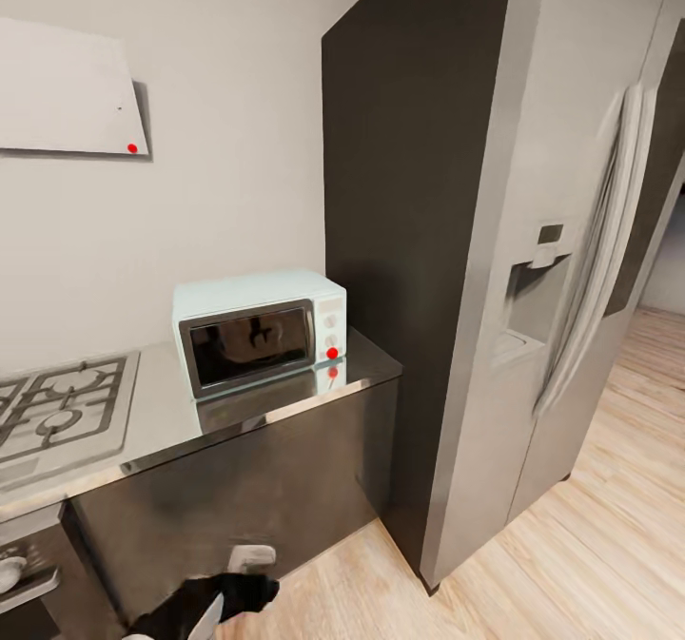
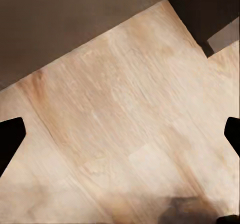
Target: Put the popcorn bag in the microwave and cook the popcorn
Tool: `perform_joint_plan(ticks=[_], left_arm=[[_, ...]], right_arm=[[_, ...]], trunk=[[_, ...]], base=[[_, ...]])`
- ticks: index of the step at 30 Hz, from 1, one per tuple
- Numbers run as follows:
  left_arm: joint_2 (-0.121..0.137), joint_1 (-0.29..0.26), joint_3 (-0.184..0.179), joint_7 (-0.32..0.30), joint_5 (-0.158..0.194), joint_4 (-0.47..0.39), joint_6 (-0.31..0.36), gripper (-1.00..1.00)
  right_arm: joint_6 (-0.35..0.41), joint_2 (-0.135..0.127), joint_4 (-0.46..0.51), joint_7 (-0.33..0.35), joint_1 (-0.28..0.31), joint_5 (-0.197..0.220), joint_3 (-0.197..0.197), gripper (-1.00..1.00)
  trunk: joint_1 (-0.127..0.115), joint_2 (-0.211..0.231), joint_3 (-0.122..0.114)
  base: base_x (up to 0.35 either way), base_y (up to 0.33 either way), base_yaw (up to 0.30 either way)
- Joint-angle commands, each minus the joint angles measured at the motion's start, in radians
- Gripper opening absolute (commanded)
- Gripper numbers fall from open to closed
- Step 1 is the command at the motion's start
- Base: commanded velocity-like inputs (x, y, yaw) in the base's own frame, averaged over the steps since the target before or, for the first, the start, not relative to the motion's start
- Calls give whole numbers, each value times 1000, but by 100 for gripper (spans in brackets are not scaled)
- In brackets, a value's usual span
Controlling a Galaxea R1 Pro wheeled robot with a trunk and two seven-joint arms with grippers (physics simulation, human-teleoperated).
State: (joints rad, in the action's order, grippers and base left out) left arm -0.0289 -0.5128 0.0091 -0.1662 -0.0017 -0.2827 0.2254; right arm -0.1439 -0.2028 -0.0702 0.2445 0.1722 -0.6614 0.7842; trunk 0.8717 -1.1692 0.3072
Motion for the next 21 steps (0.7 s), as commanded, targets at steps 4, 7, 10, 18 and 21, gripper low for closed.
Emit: perform_joint_plan(ticks=[4, 7, 10, 18, 21], left_arm=[[13, 1, 3, 119, 3, 214, -53, 100], [77, 79, 3, 144, 3, 257, -1, 100], [100, 235, 4, 147, 4, 263, 62, 100], [146, 426, 3, 148, 5, 264, 80, 100], [147, 436, 3, 149, 5, 264, 82, 100]], right_arm=[[-8, -1, 7, 0, 1, -4, 11, 100], [-24, -1, 31, -1, 1, -3, 12, 100], [-25, -1, 38, -1, 1, -2, 13, 100], [-26, -1, 40, -122, 1, -1, 8, 100], [-26, -1, 40, -134, 1, -1, 8, 100]], trunk=[[0, -1, 1], [0, -1, 1], [0, -1, 1], [0, -1, 3], [0, -1, 4]], base=[[0, 0, 0], [0, 0, 0], [0, 0, 21], [0, 0, 220], [0, 0, 245]])
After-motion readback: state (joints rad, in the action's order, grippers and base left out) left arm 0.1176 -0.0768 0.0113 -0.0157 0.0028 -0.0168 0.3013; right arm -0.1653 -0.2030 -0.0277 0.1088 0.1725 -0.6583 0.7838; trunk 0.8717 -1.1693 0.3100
